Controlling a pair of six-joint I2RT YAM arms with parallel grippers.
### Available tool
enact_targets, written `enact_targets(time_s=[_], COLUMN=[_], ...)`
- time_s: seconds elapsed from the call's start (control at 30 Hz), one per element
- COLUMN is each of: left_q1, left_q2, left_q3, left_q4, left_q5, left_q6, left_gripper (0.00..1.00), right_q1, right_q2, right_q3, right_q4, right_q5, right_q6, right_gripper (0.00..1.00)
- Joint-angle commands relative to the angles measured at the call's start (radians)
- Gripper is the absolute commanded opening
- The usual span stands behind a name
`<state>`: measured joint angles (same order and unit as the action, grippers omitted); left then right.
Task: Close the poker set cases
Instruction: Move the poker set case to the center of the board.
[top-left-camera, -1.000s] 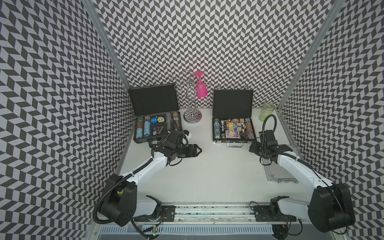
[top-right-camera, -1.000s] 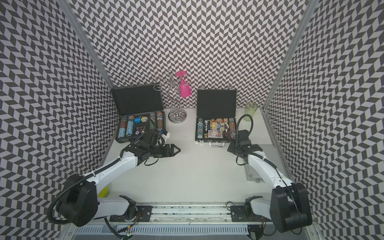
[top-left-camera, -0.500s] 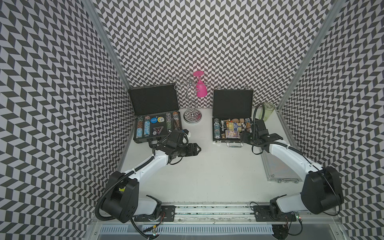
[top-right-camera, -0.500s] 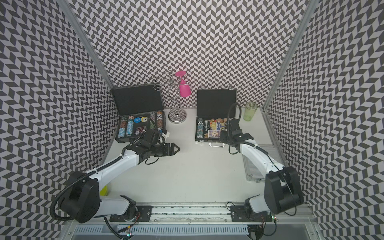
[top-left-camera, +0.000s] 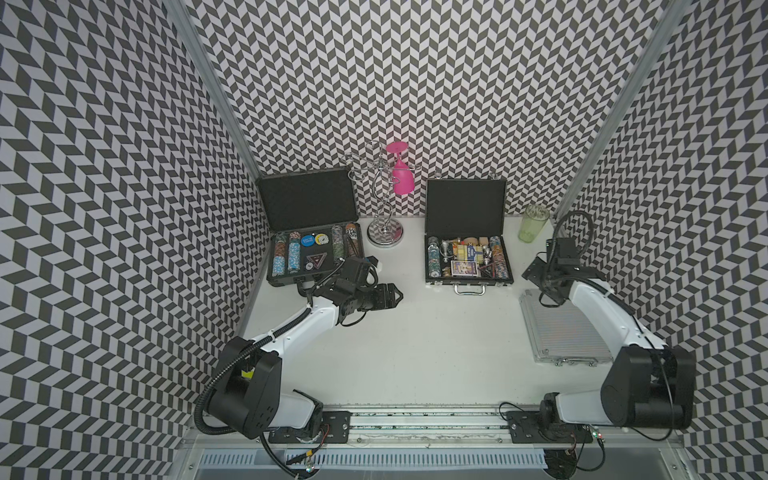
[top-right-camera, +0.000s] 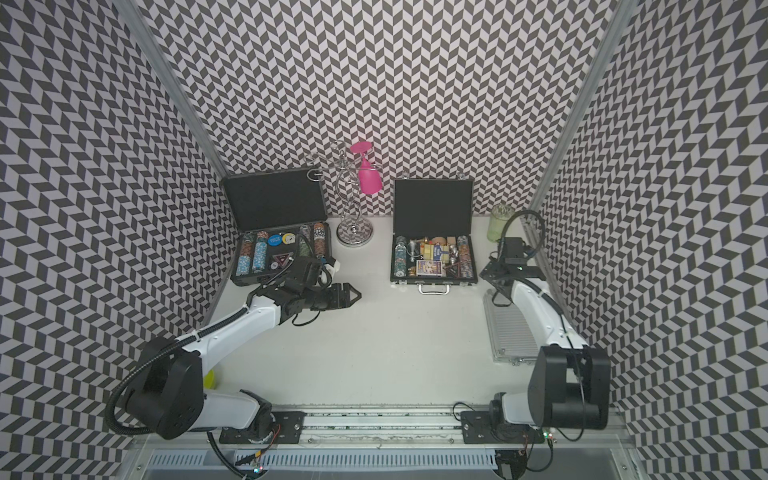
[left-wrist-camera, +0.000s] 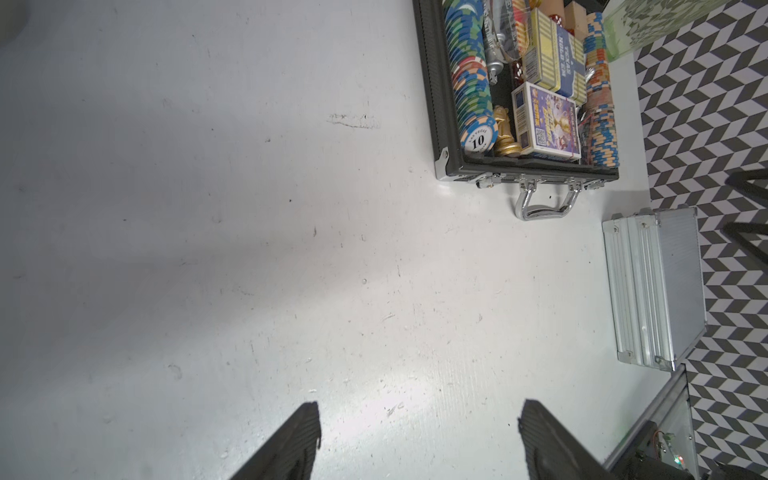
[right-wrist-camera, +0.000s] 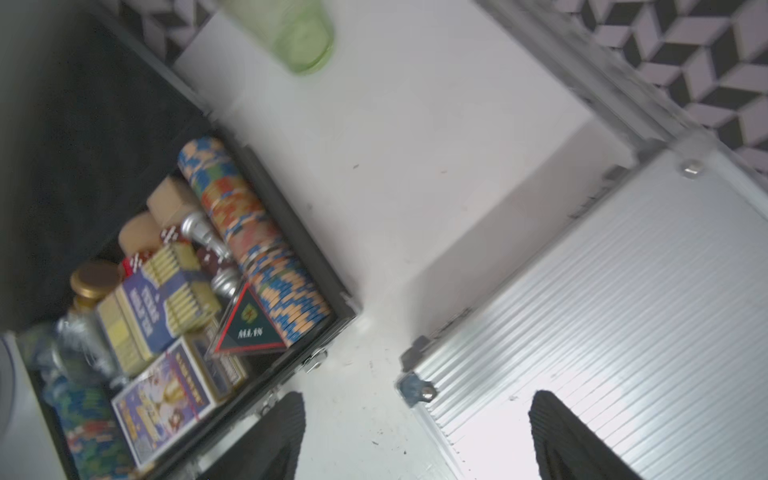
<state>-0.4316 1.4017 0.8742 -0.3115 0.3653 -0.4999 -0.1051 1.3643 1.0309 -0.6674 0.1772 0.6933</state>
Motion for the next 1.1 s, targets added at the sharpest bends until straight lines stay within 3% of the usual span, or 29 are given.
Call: enact_targets(time_s=[0.0,0.27,0.43,0.73,1.07], left_q1=[-0.006,-0.028,-0.033,-0.033,-0.031], left_q2=[0.017,0.047,0.06,0.078,0.038], left_q3=[0.055,0.084,0.079,0.08,0.062], left_q4=[0.06,0.101,0.118,0.127,0.104], left_q5=[0.025,0.05,0.063,0.075,0.059], left_q6=[-0.017,-0.028,-0.016,-0.015,0.001], left_gripper=[0.79,0.79,0.79,0.79,0.79], right_q1=[-0.102,-0.321,-0.436,-0.497,-0.499], right_q2=[-0.038,0.035,0.02,0.064,-0.005], right_q3=[0.006,0.002,-0.026,-0.064,-0.21], right_q4=[-0.119,-0.368,-0.356,-0.398,-0.253], right_q5=[-0.032,0.096,0.05,0.005,-0.156], right_q6=[0.15,0.183,0.116,0.099,0.19], right_gripper=[0.88,0.91,0.91,0.92,0.87])
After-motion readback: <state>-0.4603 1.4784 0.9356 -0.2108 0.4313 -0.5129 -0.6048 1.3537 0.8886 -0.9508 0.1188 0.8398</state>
